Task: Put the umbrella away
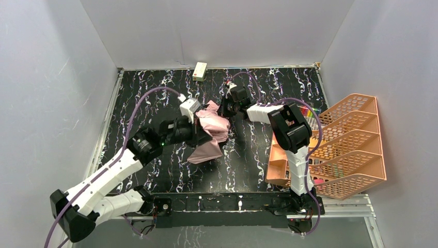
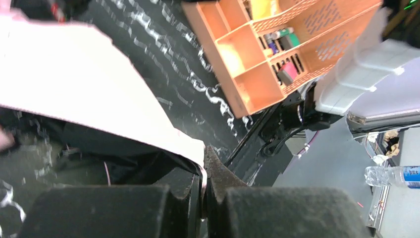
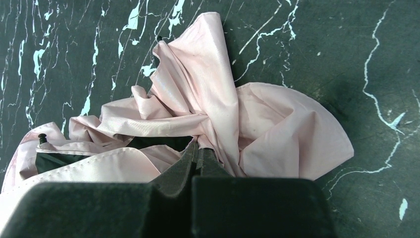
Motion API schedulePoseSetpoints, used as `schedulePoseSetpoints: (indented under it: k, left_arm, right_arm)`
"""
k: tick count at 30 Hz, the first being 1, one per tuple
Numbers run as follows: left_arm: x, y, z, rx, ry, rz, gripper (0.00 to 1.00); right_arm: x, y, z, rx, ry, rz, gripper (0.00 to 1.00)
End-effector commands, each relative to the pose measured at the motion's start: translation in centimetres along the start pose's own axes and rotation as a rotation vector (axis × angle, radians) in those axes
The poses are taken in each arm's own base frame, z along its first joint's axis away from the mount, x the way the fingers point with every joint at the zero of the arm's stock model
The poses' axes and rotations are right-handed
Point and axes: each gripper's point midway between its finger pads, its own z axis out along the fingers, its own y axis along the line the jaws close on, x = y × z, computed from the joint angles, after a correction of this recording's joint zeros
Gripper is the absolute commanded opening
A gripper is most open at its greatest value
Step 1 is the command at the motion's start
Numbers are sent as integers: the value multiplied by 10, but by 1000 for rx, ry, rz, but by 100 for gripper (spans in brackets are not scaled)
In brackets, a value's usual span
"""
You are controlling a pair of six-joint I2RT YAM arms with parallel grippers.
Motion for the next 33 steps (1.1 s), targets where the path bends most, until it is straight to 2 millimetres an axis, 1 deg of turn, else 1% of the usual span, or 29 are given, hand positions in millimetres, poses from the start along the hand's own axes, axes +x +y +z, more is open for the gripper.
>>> schedulePoseSetpoints:
  k: [1, 3, 6, 10, 13, 16, 18, 21, 23, 24, 27, 31, 33]
  left_arm:
    - [-49, -45, 0, 156, -68, 141, 0]
    - [-60, -46, 4, 154, -98, 160, 0]
    - [-81, -36, 11, 84, -178, 169, 0]
    - [-105, -10, 28, -69, -250, 174, 0]
    - [-119, 13, 45, -175, -266, 172, 0]
    - [-128, 43, 60, -265, -288, 141, 0]
    - [-133, 65, 66, -313, -310, 100, 0]
    - [-132, 109, 67, -380, -334, -16, 0]
    - [-124, 138, 67, -398, -343, -105, 0]
    - [-122, 149, 69, -390, -344, -136, 0]
    - [-116, 171, 82, -371, -329, -180, 0]
    - [-105, 192, 113, -341, -264, -197, 0]
    - [-96, 206, 130, -334, -219, -218, 0]
  right_arm:
    - [60, -23, 6, 46, 188, -1, 0]
    - [62, -20, 6, 21, 197, -15, 0]
    - [66, -12, 3, -39, 212, -45, 0]
    - [74, -3, -1, -118, 228, -79, 0]
    - [81, 3, -5, -160, 239, -95, 0]
    - [84, 7, -8, -194, 246, -105, 0]
    - [86, 8, -10, -208, 247, -108, 0]
    - [88, 9, -13, -213, 250, -105, 0]
    - [88, 11, -15, -222, 251, -105, 0]
    - [90, 11, -15, -226, 255, -104, 0]
    - [91, 15, -18, -249, 257, -104, 0]
    - [91, 19, -20, -275, 261, -109, 0]
    - [90, 22, -22, -288, 258, -114, 0]
